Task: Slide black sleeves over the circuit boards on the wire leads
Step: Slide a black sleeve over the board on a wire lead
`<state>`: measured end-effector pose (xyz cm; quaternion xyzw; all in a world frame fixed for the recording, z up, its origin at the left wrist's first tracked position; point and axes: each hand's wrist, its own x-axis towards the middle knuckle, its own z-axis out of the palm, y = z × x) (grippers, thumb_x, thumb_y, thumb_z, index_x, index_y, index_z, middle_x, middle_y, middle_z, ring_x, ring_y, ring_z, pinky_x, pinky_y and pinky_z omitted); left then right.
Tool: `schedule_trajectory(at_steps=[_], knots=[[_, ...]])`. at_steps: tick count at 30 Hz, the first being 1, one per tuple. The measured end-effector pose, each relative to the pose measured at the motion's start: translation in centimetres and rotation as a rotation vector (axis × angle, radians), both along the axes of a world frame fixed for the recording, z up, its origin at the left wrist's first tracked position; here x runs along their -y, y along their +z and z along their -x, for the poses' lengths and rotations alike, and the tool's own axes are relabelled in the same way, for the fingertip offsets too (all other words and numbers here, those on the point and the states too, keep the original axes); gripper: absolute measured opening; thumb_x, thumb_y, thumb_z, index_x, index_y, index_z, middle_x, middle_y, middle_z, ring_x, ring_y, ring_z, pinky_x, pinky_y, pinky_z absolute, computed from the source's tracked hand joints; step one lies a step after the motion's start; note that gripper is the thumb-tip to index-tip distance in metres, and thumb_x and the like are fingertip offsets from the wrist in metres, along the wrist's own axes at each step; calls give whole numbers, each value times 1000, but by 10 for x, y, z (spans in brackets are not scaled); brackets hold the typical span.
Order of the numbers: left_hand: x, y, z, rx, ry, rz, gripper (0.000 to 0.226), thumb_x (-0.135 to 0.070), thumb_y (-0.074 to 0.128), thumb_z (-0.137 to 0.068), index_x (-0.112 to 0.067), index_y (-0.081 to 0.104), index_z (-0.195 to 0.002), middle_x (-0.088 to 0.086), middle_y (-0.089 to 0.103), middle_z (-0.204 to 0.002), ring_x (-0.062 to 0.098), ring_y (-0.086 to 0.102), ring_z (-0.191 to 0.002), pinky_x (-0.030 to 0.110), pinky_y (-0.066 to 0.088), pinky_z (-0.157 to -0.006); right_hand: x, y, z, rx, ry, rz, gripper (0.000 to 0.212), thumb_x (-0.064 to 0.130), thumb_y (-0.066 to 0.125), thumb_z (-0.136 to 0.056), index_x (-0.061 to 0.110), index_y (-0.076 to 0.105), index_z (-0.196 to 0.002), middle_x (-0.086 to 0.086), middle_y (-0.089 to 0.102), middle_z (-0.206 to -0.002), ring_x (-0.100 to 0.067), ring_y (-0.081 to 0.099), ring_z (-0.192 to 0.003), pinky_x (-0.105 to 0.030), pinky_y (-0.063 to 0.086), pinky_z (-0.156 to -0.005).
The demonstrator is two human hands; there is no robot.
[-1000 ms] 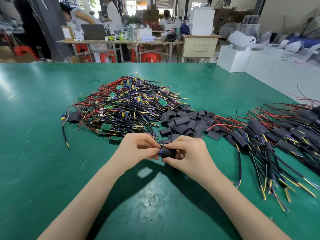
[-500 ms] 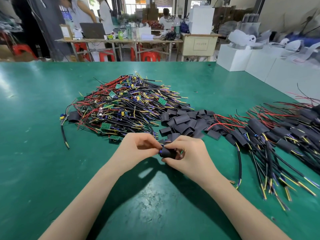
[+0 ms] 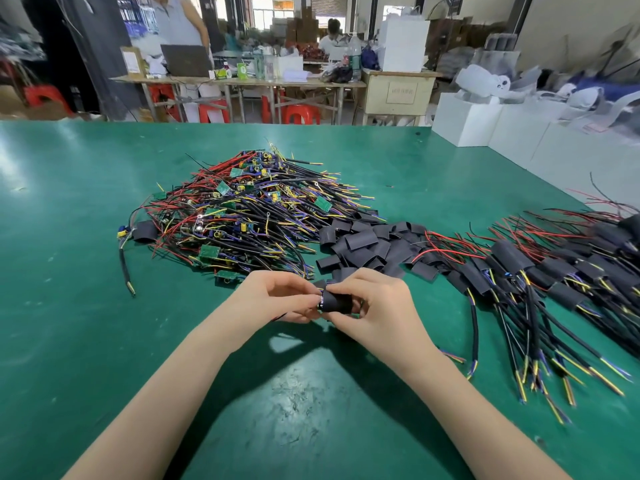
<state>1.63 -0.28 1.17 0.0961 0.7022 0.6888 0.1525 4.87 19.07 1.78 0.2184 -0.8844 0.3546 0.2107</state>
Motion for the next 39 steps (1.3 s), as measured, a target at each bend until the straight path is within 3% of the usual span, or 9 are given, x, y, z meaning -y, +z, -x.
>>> schedule_trajectory(at_steps=[5, 9, 12, 18, 22, 25, 31, 35, 39], knots=[[2, 1, 0, -75, -2, 90, 9, 1, 75, -79, -8, 74, -81, 16, 75, -81, 19, 72, -71, 20, 56, -65, 1, -1, -1, 19, 4, -68, 22, 14, 78, -66, 19, 76, -88, 1, 63, -75, -7, 53, -63, -31, 49, -59], [0, -1, -1, -198, -30, 175, 11, -1, 77, -78, -9, 74, -83, 13, 75, -81, 19, 71, -71, 22, 56, -71, 1, -1, -2, 41, -15, -143, 18, 19, 73, -66, 19, 75, -84, 1, 63, -74, -11, 55, -65, -33, 49, -61], [-1, -4, -1, -197, 0, 158, 10, -2, 77, -78, -9, 74, -83, 13, 75, -81, 21, 71, -72, 22, 56, -69, 4, -2, -2, 64, -53, -75, 18, 21, 73, -64, 20, 76, -82, -1, 64, -70, -13, 56, -65, -35, 48, -61], [2, -1, 0, -133, 26, 92, 7, 1, 72, -81, -4, 73, -85, 16, 75, -83, 21, 73, -73, 21, 56, -66, 1, 3, 0, 175, -96, 35, 31, 19, 85, -59, 24, 78, -89, 5, 66, -76, -8, 58, -64, -29, 49, -70], [2, 1, 1, -178, 80, 111, 9, 5, 72, -80, -4, 72, -82, 18, 74, -81, 24, 73, -70, 23, 58, -66, -5, 5, 1, 205, -143, 20, 32, 27, 86, -60, 30, 78, -91, 9, 63, -68, -5, 57, -59, -22, 45, -64], [3, 0, 3, -209, 129, 112, 10, 5, 74, -79, -4, 71, -82, 15, 75, -77, 25, 74, -70, 23, 57, -65, -6, 3, 2, 223, -220, 86, 28, 25, 88, -61, 24, 78, -87, 7, 66, -65, -2, 57, -55, -17, 45, -60], [1, -1, 1, -247, 91, 128, 16, 1, 79, -75, -13, 73, -79, 12, 75, -77, 24, 74, -72, 22, 57, -68, -4, 0, 1, 241, -153, 78, 18, 17, 79, -67, 26, 78, -82, 6, 67, -57, -6, 61, -53, -25, 53, -61], [-3, -1, -1, -278, 88, 125, 17, -2, 82, -72, -16, 72, -76, 11, 75, -75, 23, 73, -69, 24, 57, -68, -5, 1, 3, 323, -116, 237, 27, 8, 74, -70, 34, 75, -77, 6, 71, -64, -8, 68, -62, -25, 58, -69], [-6, 0, -3, -285, 114, 85, 15, -1, 82, -72, -9, 70, -76, 13, 74, -72, 22, 73, -66, 22, 56, -64, -5, -1, 6, 366, -140, 468, 15, 14, 68, -85, 25, 75, -78, 2, 73, -69, -21, 71, -70, -41, 60, -66]])
